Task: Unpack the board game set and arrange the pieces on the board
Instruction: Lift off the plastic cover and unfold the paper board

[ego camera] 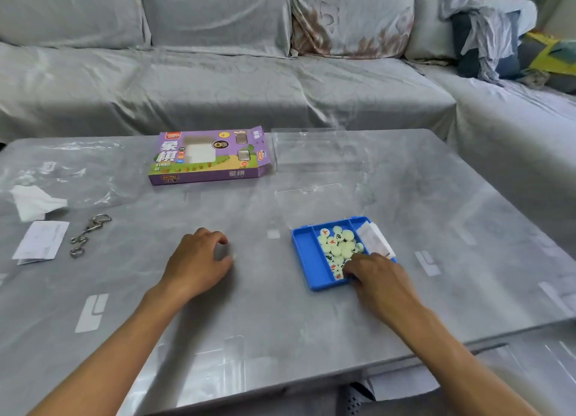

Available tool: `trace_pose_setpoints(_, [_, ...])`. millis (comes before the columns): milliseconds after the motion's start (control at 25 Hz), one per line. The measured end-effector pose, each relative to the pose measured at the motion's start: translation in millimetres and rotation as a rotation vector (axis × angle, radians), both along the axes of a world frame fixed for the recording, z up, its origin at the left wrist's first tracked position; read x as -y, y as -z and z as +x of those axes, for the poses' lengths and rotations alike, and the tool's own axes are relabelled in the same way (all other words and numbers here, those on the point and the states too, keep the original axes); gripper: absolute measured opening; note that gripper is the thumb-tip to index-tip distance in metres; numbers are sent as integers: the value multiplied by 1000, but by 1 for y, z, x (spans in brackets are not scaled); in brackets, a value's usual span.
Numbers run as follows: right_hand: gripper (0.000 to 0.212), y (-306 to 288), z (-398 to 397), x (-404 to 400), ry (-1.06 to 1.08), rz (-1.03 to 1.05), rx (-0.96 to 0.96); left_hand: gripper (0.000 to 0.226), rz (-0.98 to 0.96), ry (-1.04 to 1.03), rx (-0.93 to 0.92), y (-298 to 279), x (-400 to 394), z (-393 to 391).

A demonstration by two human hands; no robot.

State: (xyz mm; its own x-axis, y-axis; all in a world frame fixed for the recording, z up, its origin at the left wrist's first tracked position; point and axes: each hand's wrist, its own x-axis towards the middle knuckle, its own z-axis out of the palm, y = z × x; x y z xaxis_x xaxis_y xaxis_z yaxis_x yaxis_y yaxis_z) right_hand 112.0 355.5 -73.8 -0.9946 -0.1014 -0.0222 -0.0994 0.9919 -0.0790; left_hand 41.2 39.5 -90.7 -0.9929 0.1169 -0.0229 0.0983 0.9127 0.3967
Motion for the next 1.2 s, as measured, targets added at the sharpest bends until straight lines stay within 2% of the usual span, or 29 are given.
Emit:
trace_pose_setpoints(280, [16, -3, -13, -54, 152, 16, -54, 37, -93, 33, 12, 1, -5, 13])
trace_pose_setpoints(440, [31, -6, -18, -57, 181, 91, -29, 38, -95, 29, 0, 1, -5, 14])
trace_pose_setpoints(560, [48, -12, -18, -65, 392, -57, -74, 38, -96, 27, 5, 0, -7, 14])
trace_pose_setpoints(640, [52, -14, -21, -73, 559, -181, 3, 38, -99, 29, 12, -1, -7, 14])
trace_pose_setpoints(720, [50, -13, -26, -75, 600, -234, 72, 39, -86, 34, 37, -3, -5, 16])
trace_pose_setpoints(840, [45, -14, -30, -68, 551, -273, -50, 42, 12, 48, 95, -12, -1, 26])
trace_pose_setpoints(1000, [31, -15, -37, -56, 564, -273, 94, 39, 78, 42, 86, -30, 7, 47])
trace_pose_setpoints(1120, [12, -21, -41, -54, 618, -331, 7, 36, 141, 16, 68, -43, 15, 60])
trace_pose_setpoints(1200, [12, -25, -42, -58, 651, -332, -66, 36, 152, -8, 40, -49, 16, 64])
